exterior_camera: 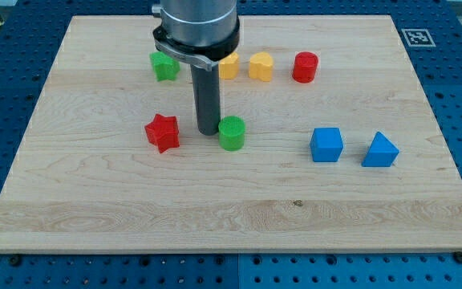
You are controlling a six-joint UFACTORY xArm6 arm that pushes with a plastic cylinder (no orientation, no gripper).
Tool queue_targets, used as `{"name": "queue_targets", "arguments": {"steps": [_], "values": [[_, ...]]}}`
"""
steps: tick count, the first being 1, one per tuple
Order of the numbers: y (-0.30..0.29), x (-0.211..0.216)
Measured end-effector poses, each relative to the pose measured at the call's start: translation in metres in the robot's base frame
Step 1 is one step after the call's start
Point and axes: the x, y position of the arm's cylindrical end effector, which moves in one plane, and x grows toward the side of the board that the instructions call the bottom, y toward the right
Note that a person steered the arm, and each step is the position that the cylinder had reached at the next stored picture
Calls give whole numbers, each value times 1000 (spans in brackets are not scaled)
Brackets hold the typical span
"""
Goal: Move red star towards top right
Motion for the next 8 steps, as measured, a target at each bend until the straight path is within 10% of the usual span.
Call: {"name": "queue_targets", "arguments": {"steps": [8], "values": [[-49,49]]}}
